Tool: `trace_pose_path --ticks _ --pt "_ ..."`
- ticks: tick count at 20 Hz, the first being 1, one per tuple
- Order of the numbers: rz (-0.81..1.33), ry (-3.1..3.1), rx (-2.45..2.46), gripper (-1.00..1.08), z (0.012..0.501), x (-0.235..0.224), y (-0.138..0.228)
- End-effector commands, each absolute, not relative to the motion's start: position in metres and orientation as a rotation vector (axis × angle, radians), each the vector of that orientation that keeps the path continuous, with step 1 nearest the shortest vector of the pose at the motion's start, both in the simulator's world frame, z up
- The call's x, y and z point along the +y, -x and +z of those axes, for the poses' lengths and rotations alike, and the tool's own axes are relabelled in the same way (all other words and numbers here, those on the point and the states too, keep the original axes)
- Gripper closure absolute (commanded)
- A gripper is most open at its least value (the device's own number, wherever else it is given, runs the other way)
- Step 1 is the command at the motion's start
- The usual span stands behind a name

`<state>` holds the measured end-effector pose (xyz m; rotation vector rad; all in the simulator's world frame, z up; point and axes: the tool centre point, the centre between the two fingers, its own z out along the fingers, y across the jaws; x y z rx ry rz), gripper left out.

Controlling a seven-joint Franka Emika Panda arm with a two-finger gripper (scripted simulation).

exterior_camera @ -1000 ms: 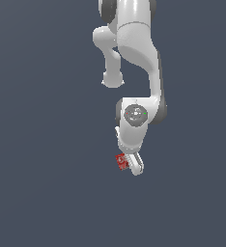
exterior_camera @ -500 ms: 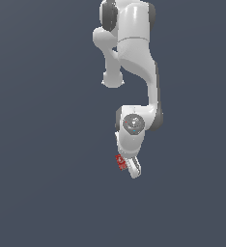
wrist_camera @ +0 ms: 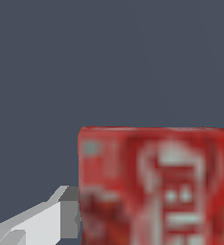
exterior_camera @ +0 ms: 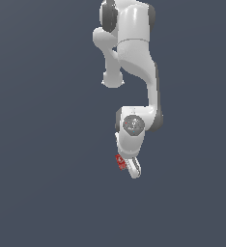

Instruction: Pick up the object and move it to a goal position.

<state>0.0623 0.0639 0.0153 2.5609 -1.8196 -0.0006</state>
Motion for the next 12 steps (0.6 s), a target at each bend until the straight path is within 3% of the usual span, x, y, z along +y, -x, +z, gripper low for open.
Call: trace_pose_path --ticks 1,12 --pt "0.0 -2.561 -1.82 1.08 0.0153 0.064 -0.0624" --pt "0.0 -2.561 -1.82 1.08 0.0225 0.0574 -0.0555"
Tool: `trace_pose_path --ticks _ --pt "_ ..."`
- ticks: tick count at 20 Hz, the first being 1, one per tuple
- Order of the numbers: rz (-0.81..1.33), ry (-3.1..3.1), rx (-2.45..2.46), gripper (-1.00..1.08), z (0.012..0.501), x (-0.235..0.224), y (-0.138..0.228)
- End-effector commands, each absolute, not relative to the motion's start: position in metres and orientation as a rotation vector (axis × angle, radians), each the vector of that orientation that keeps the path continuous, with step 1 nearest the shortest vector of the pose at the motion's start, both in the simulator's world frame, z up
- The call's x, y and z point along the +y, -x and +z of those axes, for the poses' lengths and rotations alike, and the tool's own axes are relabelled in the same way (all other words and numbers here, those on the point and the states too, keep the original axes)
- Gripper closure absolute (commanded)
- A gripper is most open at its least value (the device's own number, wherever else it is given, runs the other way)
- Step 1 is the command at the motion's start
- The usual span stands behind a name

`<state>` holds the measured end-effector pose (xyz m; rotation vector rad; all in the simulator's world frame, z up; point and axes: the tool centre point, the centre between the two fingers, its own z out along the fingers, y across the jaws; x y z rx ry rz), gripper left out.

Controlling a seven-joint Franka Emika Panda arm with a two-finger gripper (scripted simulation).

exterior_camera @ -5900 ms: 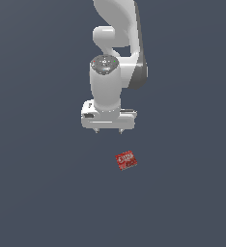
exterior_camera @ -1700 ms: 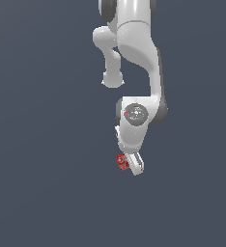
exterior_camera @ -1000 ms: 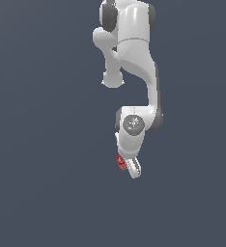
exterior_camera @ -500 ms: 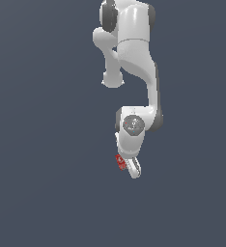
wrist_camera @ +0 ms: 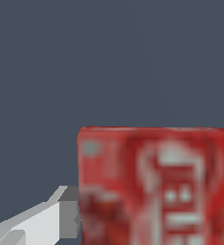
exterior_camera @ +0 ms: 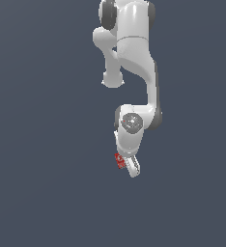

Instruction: Pick up the object and move it to a goal position.

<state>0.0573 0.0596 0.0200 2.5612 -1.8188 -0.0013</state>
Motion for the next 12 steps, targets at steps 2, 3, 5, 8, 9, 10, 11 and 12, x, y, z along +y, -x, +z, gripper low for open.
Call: trace_pose_path --ticks 2,3,5,8,9,10,11,12 --pt "0.0 -2.561 -1.82 1.08 0.027 0.054 -0.052" --pt "0.0 -2.561 -1.82 1.08 0.029 0.051 -0.049" --pt "0.0 -2.561 -1.82 1.08 0.035 0.046 -0.044" --pt "-0.001 -2.562 -1.819 1.08 0.046 0.036 -0.033" --pt "-0.001 -2.562 -1.819 1.08 0.05 0.032 -0.029" --pt "-0.001 -2.562 -1.819 1.08 0.055 0.028 -0.025" --pt "-0.002 -2.562 -1.82 1.08 0.06 0.023 -0.02" --pt "-0.002 -2.562 -1.82 1.08 0.066 0.019 -0.015"
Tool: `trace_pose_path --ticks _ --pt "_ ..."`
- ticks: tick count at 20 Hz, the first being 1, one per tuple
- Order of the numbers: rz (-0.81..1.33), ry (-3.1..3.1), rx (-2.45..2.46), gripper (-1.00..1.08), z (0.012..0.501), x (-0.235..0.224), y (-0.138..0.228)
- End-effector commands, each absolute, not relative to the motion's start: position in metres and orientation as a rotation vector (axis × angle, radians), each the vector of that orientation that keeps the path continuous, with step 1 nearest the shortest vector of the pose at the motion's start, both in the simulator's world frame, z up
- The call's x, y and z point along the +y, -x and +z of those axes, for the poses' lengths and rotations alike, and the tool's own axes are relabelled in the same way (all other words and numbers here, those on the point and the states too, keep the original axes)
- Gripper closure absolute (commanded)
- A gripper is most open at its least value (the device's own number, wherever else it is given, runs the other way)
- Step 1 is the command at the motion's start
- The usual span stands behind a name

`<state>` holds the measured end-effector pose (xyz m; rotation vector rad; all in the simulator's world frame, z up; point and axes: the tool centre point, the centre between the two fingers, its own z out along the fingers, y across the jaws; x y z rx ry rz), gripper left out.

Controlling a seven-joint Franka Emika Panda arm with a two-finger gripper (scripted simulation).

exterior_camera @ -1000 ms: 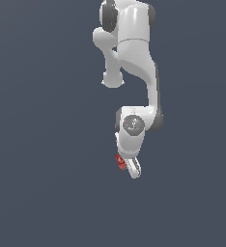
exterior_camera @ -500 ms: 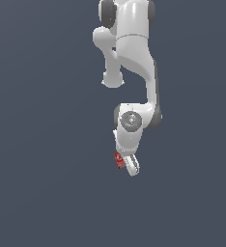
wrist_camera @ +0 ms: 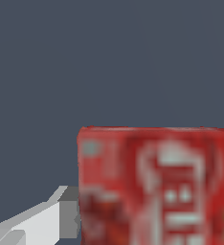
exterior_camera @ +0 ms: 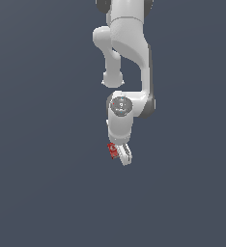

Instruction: Pick up the object and move it to a goal position.

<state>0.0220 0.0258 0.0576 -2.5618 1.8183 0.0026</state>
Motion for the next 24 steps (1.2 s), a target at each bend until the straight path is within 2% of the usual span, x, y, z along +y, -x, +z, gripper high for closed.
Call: trace_pose_path --ticks 1,13,24 --pt "0.002 2.56 1.819 1.08 0.071 0.013 -0.01" --pt "0.003 2.559 1.818 1.08 0.13 -0.04 0.042" --pt "0.001 2.561 1.819 1.08 0.15 -0.057 0.057"
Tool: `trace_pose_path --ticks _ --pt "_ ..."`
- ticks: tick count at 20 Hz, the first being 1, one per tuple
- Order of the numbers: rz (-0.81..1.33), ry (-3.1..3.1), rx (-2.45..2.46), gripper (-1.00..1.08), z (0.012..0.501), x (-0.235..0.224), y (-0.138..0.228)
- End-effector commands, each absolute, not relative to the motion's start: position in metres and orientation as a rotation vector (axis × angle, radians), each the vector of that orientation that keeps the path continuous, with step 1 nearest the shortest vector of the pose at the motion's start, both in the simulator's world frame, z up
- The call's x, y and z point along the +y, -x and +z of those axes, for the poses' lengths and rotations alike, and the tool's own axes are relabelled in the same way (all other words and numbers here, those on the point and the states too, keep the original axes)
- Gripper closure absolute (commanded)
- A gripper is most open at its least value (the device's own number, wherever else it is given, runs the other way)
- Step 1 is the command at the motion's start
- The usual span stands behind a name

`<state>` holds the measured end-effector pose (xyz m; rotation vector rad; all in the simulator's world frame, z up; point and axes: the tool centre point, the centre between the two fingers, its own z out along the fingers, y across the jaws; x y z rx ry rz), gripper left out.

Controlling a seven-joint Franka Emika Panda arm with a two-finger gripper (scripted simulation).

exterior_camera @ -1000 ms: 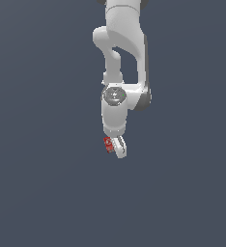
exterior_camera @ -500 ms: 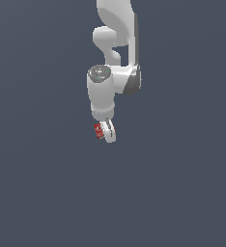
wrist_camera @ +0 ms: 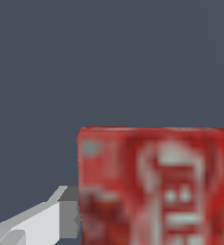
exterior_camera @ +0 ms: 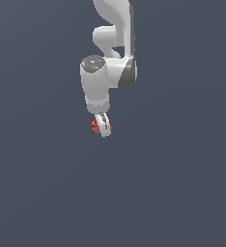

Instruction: Pick up the object and move it to a goal position.

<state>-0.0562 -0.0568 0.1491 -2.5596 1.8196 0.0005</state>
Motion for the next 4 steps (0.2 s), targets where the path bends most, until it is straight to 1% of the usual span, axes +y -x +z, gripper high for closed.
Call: trace_pose_path --ticks 1,4 --pt "0.001 2.561 1.819 1.08 0.1495 -0.057 0.0563" --pt "0.0 2.561 1.819 1.08 0.1484 -0.0559 0.0549"
